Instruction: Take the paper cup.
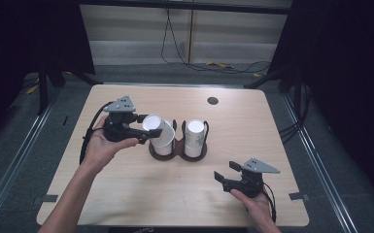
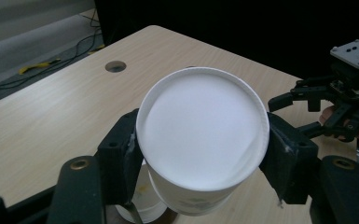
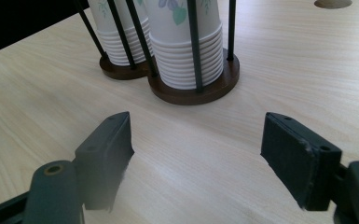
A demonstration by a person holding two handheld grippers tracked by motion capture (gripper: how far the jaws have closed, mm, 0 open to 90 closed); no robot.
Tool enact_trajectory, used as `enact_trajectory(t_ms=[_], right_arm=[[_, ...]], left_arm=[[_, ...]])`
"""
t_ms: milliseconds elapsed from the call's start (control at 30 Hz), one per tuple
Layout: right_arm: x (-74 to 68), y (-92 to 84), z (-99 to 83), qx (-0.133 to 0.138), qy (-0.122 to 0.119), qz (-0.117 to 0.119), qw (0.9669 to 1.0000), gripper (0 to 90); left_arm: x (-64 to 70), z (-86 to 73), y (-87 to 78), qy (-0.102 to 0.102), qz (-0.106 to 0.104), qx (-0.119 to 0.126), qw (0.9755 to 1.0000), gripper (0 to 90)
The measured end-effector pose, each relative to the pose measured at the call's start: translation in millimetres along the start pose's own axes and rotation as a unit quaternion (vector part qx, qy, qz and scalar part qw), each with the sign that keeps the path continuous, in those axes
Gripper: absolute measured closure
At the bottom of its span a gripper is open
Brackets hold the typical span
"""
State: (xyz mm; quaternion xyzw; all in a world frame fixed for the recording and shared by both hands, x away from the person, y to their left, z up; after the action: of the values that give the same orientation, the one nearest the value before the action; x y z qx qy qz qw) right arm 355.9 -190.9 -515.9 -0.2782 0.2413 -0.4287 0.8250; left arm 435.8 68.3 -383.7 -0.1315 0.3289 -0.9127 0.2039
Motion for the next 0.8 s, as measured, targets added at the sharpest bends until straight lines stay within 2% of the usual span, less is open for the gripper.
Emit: enact_trajectory(t_ms=[133,333,433,600,667,767,800], right_arm=[[-2.2,-0.1,0.5,0.001,-0.004,0.006,1.0,24.3],[-9.8,-1.9,4.4,0.006,-0.013,0.022,0.9997,23.4],[-18.7,-3.9,9.7,0.012,-0.026,0.036,0.9989,21.6],[-33.0,-5.2,22.5,0.018,-0.048,0.052,0.9973,19.6],[-40.0,-2.7,28.1,0.014,-0.058,0.058,0.9965,18.7],[-48.9,1.3,34.7,0.016,-0.071,0.067,0.9951,17.8],[-52.3,2.8,36.8,0.018,-0.076,0.072,0.9944,17.6]], left_arm=[[3.0,-5.7,5.4,-0.001,-0.009,-0.001,1.0,36.4],[11.0,-12.8,13.0,0.008,-0.019,-0.01,0.9997,36.3],[13.5,-15.3,15.1,0.01,-0.026,-0.01,0.9996,36.2],[15.9,-21.9,20.9,0.015,-0.025,-0.016,0.9995,36.2],[17.4,-25.1,24.5,0.007,-0.032,-0.015,0.9993,36.3],[15.3,-30.7,29.4,0.006,-0.011,-0.021,0.9997,36.2],[16.2,-32.9,31.3,0.005,-0.013,-0.024,0.9996,36.2]])
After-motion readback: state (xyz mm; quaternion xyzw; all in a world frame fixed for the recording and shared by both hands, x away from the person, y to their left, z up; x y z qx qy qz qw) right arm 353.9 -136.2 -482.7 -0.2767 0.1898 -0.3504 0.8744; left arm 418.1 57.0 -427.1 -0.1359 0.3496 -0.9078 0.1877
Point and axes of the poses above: each handheld gripper's, and its own axes: y roughly forward along the jaws, z roughly out of its top, x roughly to its right, the point moved 9 cm from there along y, roughly forward along the jaws, and after that the axes turned 14 degrees about -x, right-handed, at the moved point
